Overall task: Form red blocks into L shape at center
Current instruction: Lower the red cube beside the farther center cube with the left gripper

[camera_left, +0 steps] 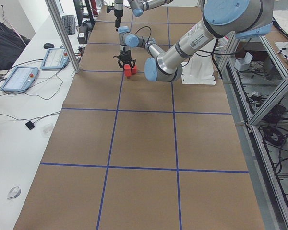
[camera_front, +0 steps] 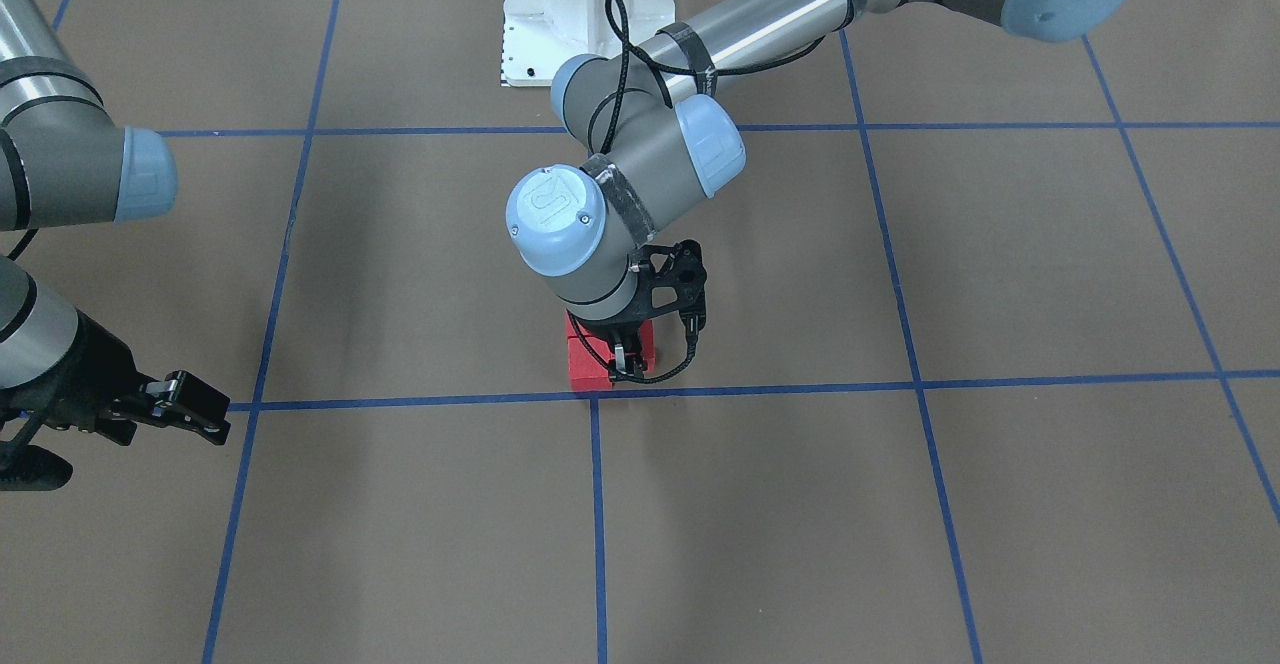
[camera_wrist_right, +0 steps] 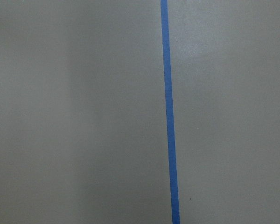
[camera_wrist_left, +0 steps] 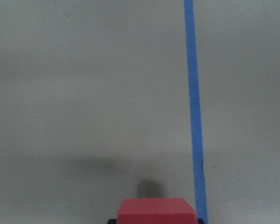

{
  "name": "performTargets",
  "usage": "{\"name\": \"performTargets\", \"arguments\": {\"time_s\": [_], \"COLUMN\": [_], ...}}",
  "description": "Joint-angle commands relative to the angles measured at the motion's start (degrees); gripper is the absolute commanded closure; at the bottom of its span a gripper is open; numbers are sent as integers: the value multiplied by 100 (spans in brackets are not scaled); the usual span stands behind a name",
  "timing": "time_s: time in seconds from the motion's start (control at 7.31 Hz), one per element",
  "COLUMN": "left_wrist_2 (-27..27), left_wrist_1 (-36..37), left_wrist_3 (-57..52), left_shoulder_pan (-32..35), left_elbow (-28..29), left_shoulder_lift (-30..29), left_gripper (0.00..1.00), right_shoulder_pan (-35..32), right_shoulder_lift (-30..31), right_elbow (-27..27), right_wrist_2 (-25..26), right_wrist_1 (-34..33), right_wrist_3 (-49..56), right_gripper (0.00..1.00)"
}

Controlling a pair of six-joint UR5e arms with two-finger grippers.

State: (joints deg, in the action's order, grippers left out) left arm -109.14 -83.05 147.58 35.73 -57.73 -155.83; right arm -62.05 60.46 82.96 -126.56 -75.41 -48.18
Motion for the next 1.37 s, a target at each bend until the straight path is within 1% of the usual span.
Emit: {"name": "performTargets", "arguments": {"time_s": [0.0,0.41,0.55,0.68,1.09,1.23], "left_wrist_2": [7,7,7,7,7,7], "left_wrist_1": [-53,-71,-123,-132,-133,-133], "left_wrist_3": [-1,-10,-10,-19,-10,-10], "left_shoulder_pan": [-4,-4,-4,-4,-13,-13], "left_elbow": [7,33,51,77,78,78], "left_shoulder_lift": [0,9,9,9,9,9], "left_gripper": [48,44,41,31,22,22], "right_shoulder_pan": [0,0,0,0,0,0], "right_shoulder_lift": [1,1,1,1,1,1], "right_elbow": [1,-7,-8,-8,-8,-8], "right_wrist_2": [0,0,0,0,0,0], "right_wrist_1": [0,0,0,0,0,0], "right_wrist_3": [1,1,1,1,10,10], "right_gripper": [1,1,1,1,1,1]}}
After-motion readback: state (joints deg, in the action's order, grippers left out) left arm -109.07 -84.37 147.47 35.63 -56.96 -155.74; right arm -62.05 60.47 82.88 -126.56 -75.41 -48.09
